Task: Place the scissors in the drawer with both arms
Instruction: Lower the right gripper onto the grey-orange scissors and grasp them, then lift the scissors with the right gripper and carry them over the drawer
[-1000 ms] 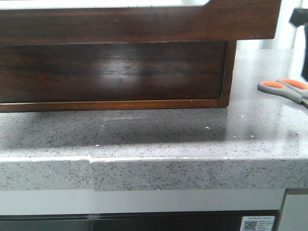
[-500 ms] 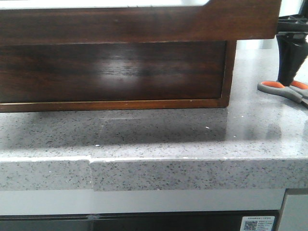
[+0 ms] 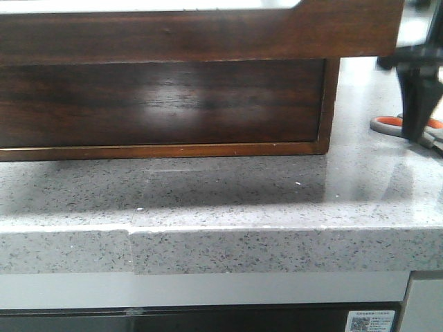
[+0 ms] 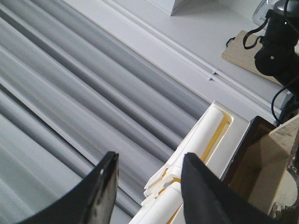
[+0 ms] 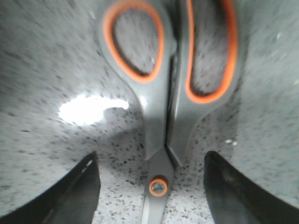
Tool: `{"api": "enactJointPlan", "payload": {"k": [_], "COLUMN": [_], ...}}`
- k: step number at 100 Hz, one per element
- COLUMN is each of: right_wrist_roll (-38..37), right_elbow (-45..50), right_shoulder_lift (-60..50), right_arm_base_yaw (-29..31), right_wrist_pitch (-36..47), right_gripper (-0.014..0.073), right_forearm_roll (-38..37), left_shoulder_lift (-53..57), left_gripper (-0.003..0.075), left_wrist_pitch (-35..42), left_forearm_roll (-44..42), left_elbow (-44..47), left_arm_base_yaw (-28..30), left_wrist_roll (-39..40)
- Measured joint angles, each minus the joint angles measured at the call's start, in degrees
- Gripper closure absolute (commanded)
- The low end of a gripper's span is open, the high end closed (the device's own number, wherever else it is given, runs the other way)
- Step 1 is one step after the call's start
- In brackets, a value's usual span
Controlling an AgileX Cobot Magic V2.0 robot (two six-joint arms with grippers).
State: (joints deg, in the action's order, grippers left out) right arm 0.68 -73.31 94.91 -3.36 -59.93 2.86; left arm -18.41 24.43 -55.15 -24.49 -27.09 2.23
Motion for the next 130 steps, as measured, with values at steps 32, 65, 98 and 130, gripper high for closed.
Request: {"api": "enactJointPlan", "payload": {"k": [32,65,98,130], "right_wrist_roll": [-0.68,-0.68,-0.36,0.25], "right_elbow": [-0.4,-0.49,-0.62,-0.37], "right_shoulder_lift": [1.69,1.81,1.58,-11.42], "right_arm_base_yaw": [0.0,0.0,0.0,0.0], "right_wrist_pitch": [-0.83,-1.17,-1.29,-0.65], "right_gripper": [0.0176,0.0571,0.0662,0.0662], "right_forearm_roll": [-0.46,-1.48,-1.38,-0.78], "left_shoulder_lift": [0.0,0.0,0.0,0.0], "left_gripper": [0.0427,0.0427,0.0427,0.0427], "left_wrist_pitch": [0.0,0.0,0.0,0.0], "left_forearm_roll": [0.0,0.0,0.05,0.05], "left_elbow": [0.0,0.0,0.0,0.0], "left_arm_base_yaw": [0.0,0.0,0.0,0.0], "left_wrist_roll": [0.0,0.0,0.04,0.04]}}
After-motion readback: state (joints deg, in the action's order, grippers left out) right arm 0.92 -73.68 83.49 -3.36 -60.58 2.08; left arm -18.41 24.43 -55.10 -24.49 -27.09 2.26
